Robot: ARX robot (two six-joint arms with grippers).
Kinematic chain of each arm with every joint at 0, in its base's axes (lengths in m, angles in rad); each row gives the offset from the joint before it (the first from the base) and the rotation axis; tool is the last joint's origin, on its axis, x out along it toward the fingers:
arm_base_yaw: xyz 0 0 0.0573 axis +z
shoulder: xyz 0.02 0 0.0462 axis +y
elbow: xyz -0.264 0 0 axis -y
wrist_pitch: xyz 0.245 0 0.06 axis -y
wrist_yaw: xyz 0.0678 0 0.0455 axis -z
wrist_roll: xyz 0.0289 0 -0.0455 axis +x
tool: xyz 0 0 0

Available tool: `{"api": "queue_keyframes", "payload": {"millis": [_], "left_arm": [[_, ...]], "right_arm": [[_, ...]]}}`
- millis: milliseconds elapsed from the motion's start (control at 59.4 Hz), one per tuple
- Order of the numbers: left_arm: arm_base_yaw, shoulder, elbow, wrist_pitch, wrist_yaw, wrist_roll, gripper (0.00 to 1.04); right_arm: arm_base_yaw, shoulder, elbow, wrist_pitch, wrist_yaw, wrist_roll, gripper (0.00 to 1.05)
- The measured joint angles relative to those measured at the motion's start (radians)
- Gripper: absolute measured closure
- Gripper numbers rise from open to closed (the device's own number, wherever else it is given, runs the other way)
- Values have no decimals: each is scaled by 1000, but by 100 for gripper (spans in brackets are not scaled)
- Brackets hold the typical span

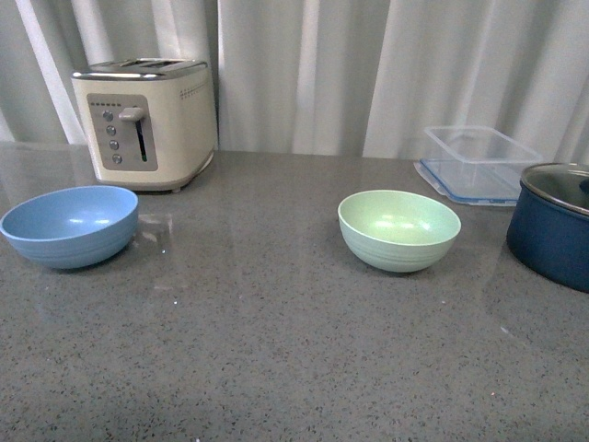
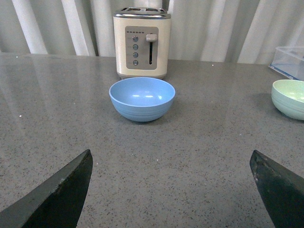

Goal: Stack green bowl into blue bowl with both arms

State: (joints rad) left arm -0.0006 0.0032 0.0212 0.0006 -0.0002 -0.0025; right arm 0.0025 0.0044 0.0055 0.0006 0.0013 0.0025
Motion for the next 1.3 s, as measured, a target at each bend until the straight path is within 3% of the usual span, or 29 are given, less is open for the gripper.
{"api": "queue_keyframes", "payload": {"millis": [774, 875, 892, 1044, 1296], "left_arm": [[0, 0, 0, 0, -2, 0, 7], [-76, 102, 33, -90, -306, -21, 7], [-77, 122, 37, -91, -319, -26, 7], [-27, 270, 128, -92, -279, -56, 7], [119, 640, 405, -50, -77, -190, 7]], "right_arm": [[0, 0, 0, 0, 0, 0, 10], [0, 0, 0, 0, 1, 0, 10], [0, -1, 0, 0, 0, 0, 10], [0, -1, 0, 0, 0, 0, 10], [0, -1, 0, 0, 0, 0, 10]]}}
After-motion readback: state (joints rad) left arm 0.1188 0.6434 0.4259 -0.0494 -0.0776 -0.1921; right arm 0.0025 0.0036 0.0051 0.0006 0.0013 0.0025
